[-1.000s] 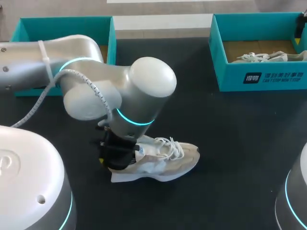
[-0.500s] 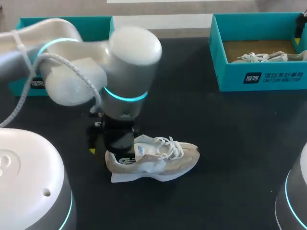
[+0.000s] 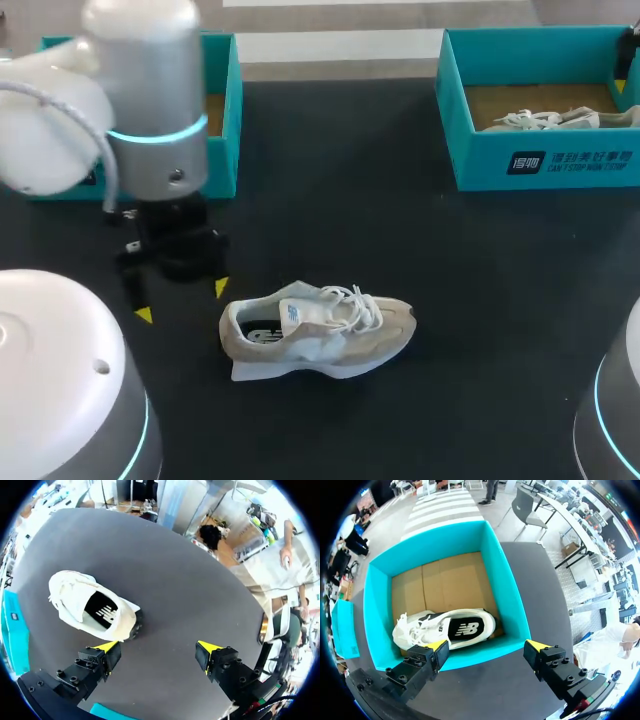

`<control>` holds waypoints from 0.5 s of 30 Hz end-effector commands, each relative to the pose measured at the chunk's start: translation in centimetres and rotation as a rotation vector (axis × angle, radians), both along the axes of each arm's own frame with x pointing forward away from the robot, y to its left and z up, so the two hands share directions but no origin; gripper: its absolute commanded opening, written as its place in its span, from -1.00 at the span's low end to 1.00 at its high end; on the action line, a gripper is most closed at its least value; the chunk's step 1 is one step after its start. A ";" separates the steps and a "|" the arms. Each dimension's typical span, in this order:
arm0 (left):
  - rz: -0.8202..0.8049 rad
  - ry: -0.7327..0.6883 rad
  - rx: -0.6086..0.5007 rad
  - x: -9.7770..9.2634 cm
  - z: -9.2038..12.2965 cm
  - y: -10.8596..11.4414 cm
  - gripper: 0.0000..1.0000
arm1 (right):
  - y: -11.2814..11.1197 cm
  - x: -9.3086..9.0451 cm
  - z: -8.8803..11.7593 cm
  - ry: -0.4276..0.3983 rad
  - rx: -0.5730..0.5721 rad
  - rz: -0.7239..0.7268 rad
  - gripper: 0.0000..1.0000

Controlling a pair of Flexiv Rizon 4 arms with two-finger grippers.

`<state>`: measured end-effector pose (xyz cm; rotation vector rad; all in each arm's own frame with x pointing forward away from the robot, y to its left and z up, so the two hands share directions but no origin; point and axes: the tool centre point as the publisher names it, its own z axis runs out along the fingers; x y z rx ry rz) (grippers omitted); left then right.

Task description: Take the shoe out of the shoebox, open the shoe tongue, remove and reinsert the insole, then place the shoe into the shoebox

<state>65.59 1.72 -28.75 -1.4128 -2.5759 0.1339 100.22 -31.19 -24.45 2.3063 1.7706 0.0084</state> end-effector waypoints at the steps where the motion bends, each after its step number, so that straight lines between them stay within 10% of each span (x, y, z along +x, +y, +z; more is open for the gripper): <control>1: 0.063 -0.108 -0.287 -0.3 -0.1 1.9 1.00 | 0.0 -0.1 0.0 -0.003 0.000 0.000 1.00; 15: 0.314 0.050 -0.414 0.2 -1.2 3.0 1.00 | 0.0 -0.1 0.0 -0.003 0.000 0.000 1.00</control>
